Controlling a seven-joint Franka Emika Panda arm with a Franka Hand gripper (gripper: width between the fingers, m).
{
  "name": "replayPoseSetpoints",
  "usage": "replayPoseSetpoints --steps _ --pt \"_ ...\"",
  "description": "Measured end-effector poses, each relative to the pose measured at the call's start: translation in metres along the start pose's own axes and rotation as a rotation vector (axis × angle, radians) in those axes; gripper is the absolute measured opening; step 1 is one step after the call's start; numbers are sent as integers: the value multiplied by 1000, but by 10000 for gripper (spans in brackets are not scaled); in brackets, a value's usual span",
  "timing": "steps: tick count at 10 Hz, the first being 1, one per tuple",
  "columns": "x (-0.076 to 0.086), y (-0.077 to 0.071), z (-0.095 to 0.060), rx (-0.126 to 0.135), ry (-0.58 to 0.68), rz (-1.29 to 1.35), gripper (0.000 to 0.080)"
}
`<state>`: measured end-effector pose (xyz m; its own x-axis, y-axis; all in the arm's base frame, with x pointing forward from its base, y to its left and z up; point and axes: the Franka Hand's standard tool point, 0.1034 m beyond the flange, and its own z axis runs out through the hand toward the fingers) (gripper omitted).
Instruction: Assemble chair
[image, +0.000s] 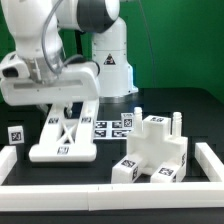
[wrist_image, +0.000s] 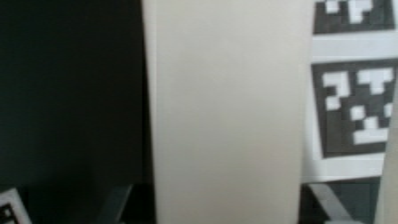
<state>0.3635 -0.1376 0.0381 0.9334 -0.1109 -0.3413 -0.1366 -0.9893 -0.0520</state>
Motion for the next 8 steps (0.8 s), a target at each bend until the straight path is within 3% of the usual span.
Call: replayPoseSetpoints --steps 2,6,7,8 --pt "17 -1 8 -15 3 27 284" --pt "15 -5 17 -7 -8 34 284" --pt "15 -5 17 -7 -8 34 456" --pt "15 -5 18 -7 -8 34 456"
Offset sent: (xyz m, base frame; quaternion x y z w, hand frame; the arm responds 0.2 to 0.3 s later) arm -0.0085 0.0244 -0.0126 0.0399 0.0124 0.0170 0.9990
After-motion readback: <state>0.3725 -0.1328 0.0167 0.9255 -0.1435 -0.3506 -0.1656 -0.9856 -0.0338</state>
